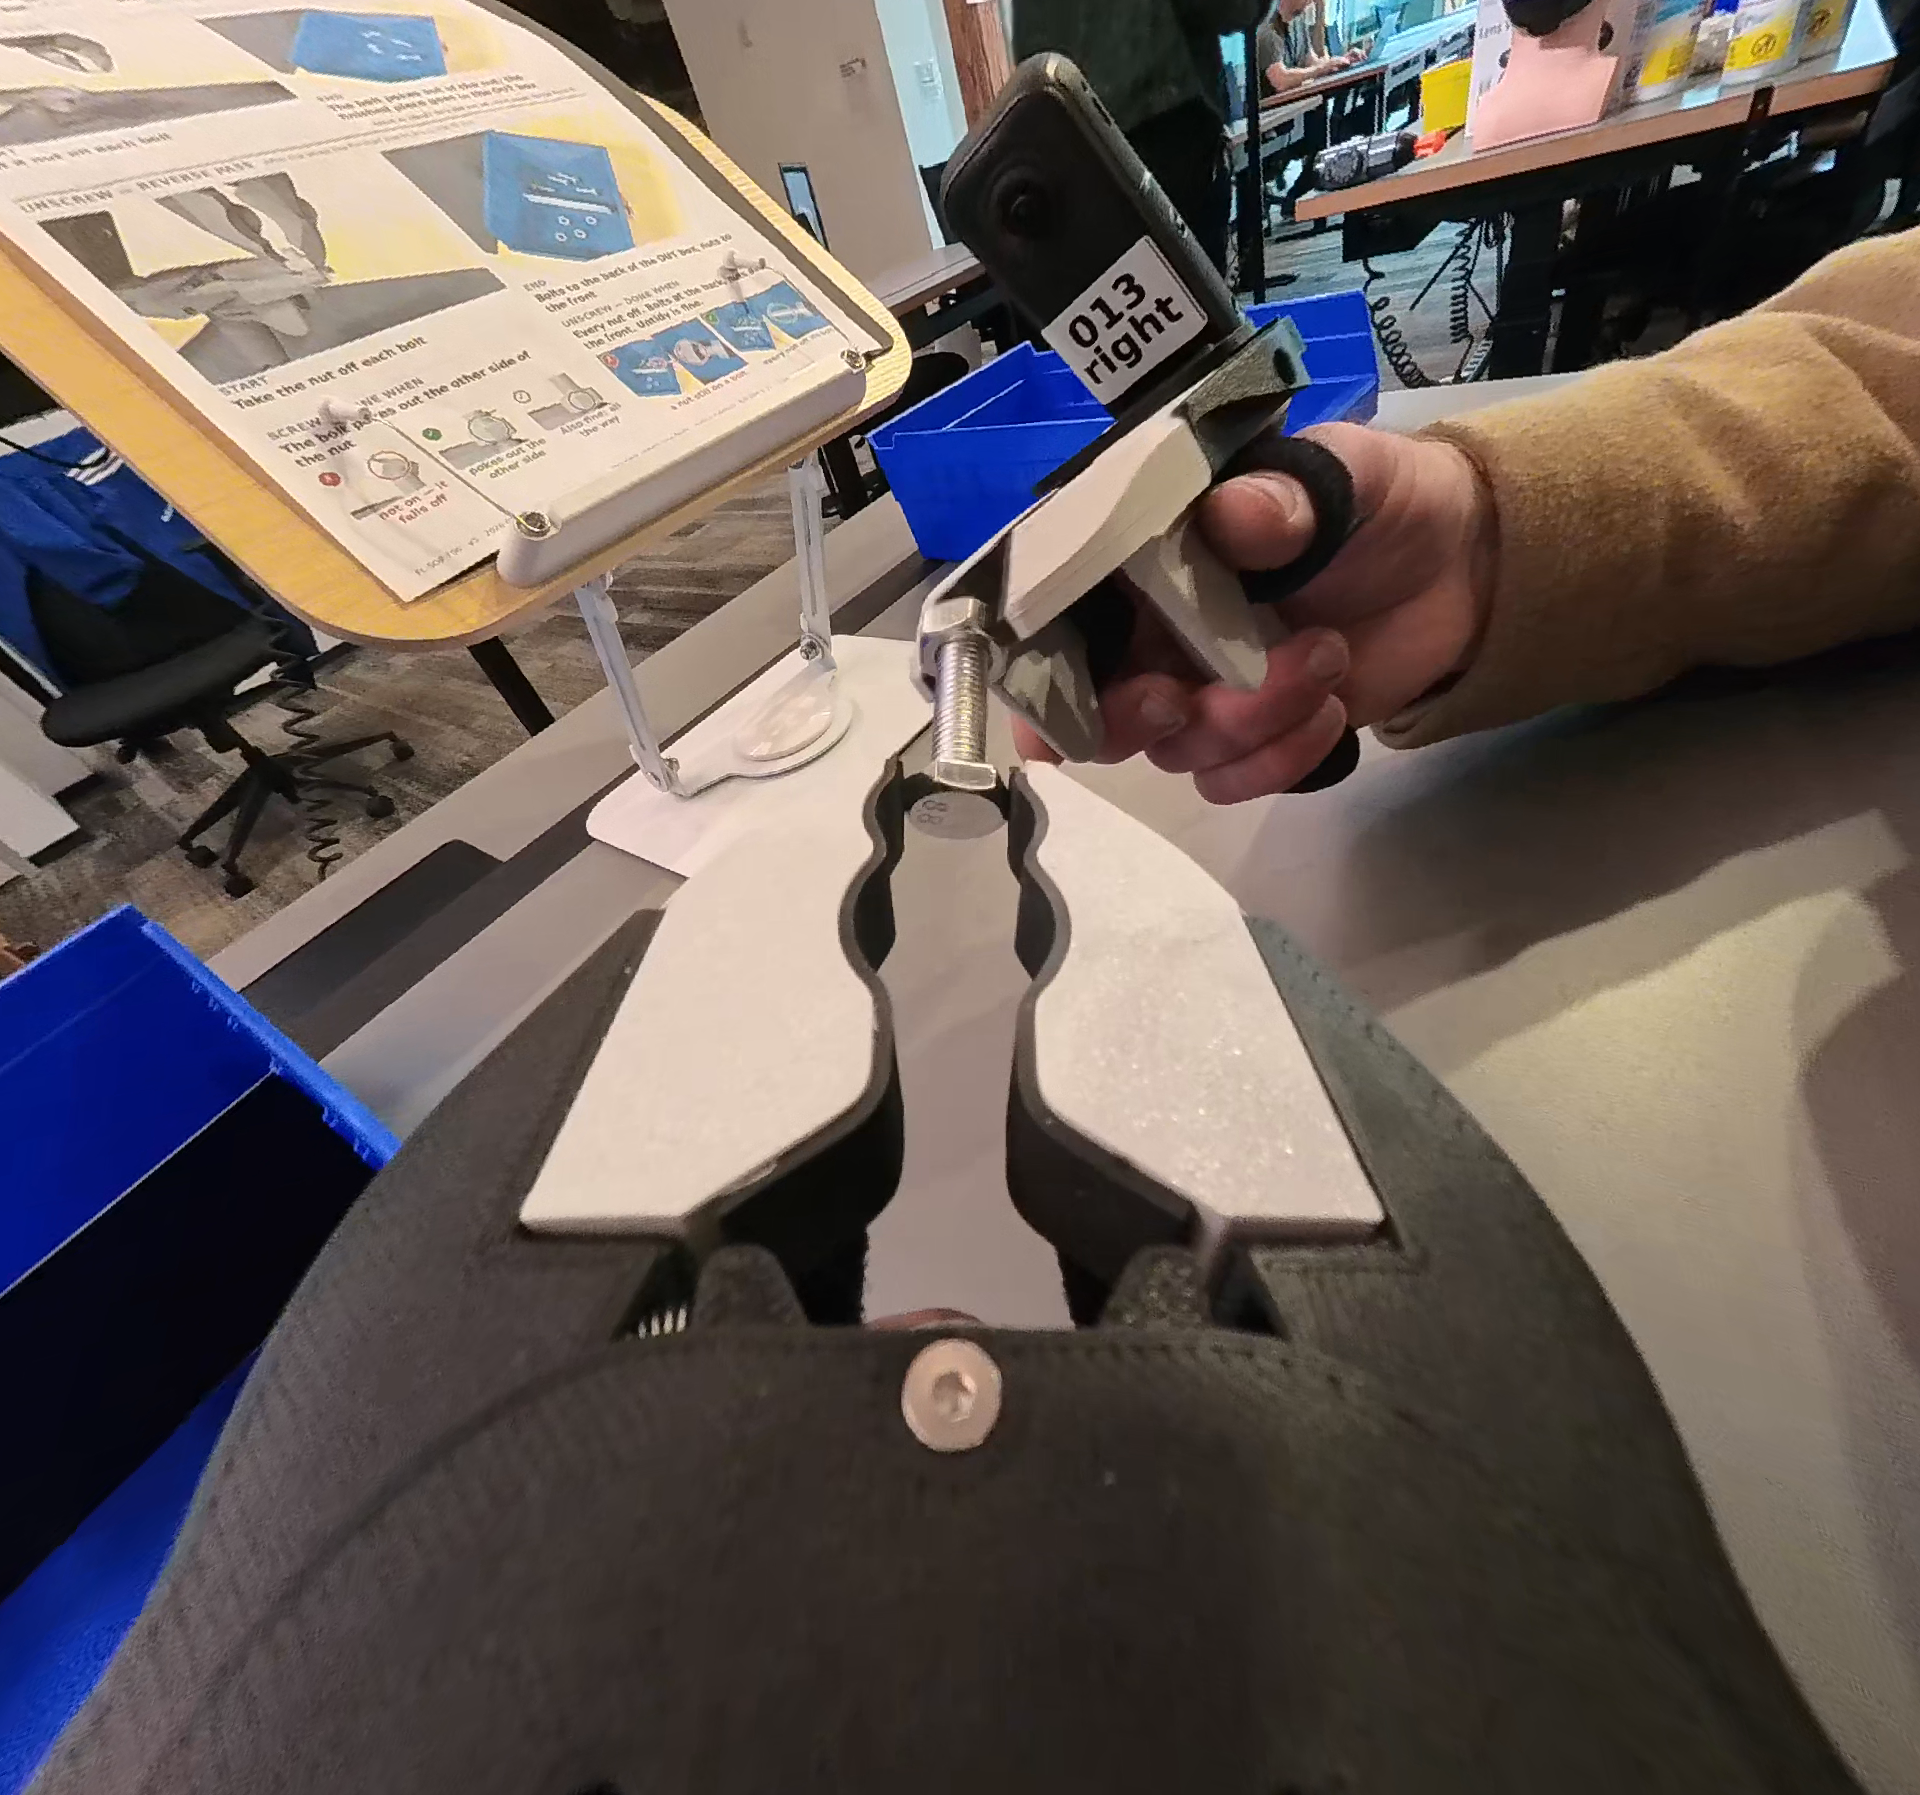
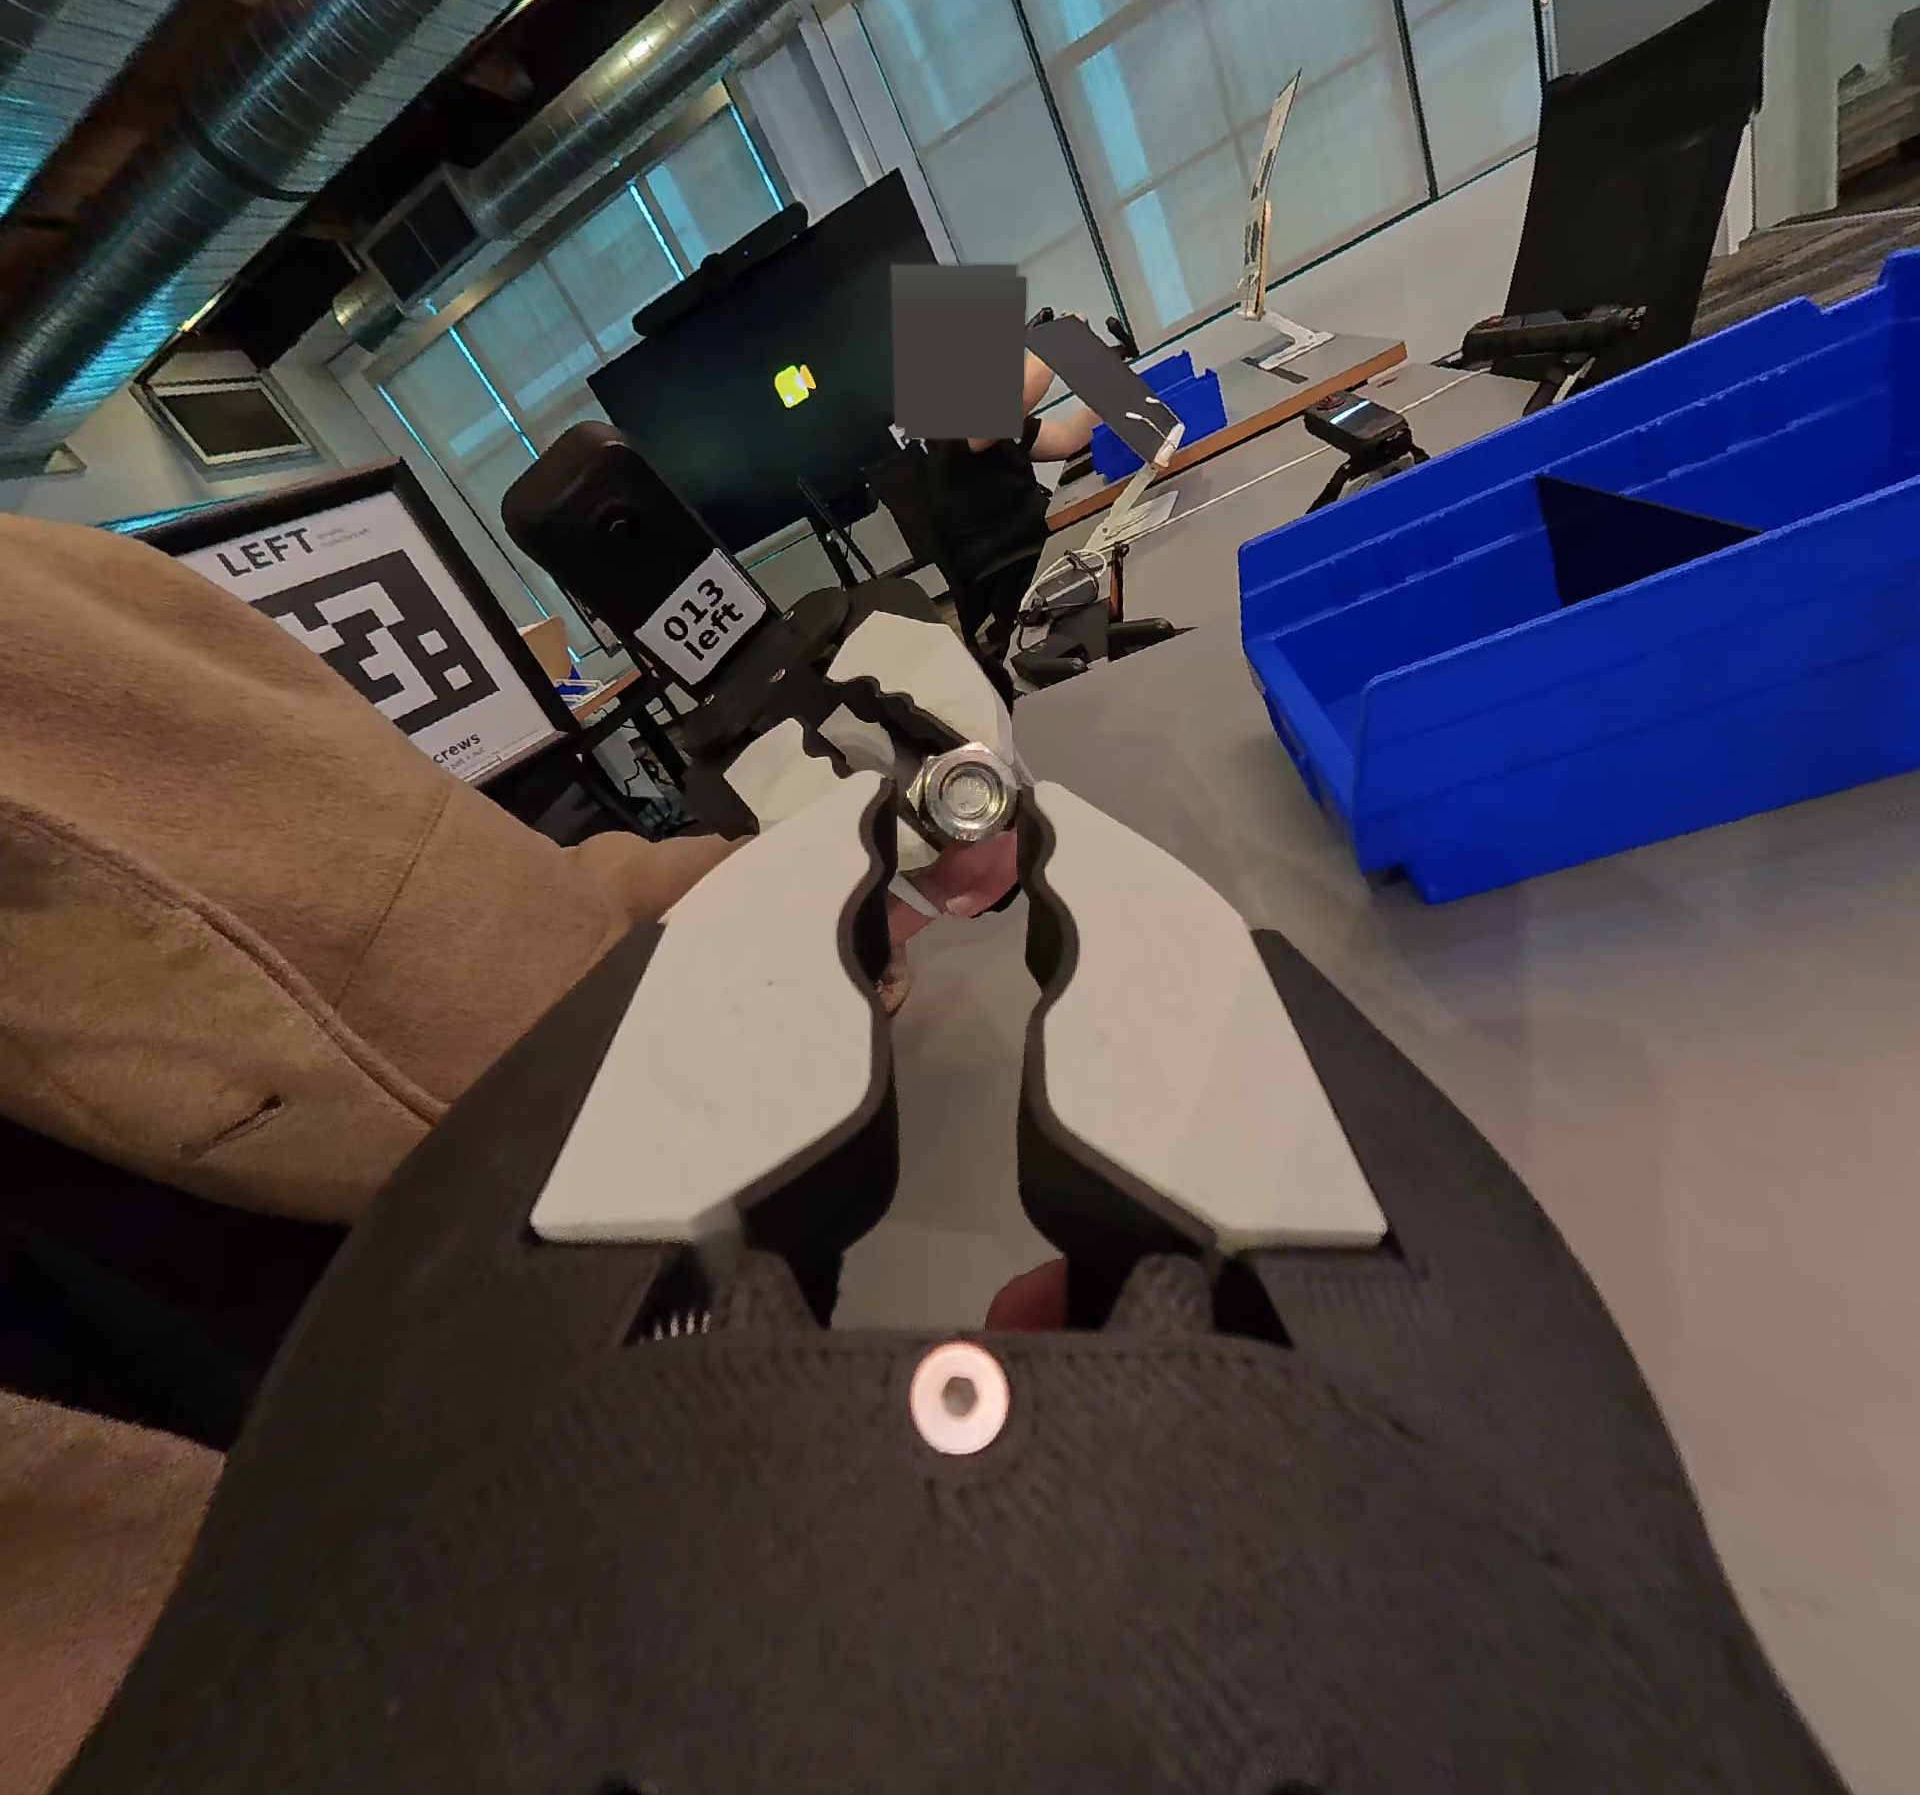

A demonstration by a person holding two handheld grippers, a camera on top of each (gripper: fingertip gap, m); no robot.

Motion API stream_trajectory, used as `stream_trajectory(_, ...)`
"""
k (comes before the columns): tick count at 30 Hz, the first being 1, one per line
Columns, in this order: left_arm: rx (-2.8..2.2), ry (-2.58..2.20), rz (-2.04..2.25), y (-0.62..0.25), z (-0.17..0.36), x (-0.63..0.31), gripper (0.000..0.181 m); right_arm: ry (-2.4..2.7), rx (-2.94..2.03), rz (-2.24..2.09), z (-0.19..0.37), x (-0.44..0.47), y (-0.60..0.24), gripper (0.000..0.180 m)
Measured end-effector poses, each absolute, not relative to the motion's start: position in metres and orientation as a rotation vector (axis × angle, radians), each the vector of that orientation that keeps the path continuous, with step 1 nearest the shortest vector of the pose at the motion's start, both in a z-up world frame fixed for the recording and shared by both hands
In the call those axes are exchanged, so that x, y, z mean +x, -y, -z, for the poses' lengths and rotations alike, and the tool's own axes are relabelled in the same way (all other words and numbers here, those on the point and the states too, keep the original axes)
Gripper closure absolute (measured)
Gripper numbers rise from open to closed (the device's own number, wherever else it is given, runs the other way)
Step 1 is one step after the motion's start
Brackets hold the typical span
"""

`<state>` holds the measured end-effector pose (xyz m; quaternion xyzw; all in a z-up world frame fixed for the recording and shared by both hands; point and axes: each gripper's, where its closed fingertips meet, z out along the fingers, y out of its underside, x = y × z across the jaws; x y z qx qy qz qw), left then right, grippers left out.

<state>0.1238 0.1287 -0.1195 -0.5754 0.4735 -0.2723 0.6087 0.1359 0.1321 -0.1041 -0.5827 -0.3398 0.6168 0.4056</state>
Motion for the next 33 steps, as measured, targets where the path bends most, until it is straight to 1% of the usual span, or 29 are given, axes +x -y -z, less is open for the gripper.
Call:
stream_trajectory(9, -1.332, -1.074, 0.651, -0.130, 0.118, 0.122, 0.163, 0.885, -1.468, -1.527, 0.105, 0.136, -0.131, 0.157)
stream_trajectory(15, -1.336, -1.055, 0.653, -0.133, 0.117, 0.118, 0.163, 0.956, -1.437, -1.529, 0.105, 0.135, -0.121, 0.163)
stream_trajectory(19, -1.331, -1.059, 0.655, -0.131, 0.115, 0.119, 0.163, 0.962, -1.445, -1.498, 0.107, 0.139, -0.127, 0.163)
stream_trajectory(22, -1.327, -1.062, 0.664, -0.130, 0.115, 0.120, 0.163, 0.917, -1.464, -1.477, 0.108, 0.142, -0.137, 0.154)
stream_trajectory(25, -1.327, -1.072, 0.675, -0.128, 0.116, 0.123, 0.163, 0.918, -1.417, -1.487, 0.102, 0.141, -0.133, 0.151)
stream_trajectory(31, -1.328, -1.064, 0.675, -0.128, 0.115, 0.124, 0.163, 0.982, -1.407, -1.478, 0.102, 0.138, -0.124, 0.153)
stream_trajectory(33, -1.327, -1.056, 0.678, -0.129, 0.114, 0.122, 0.163, 1.010, -1.407, -1.490, 0.103, 0.138, -0.121, 0.158)
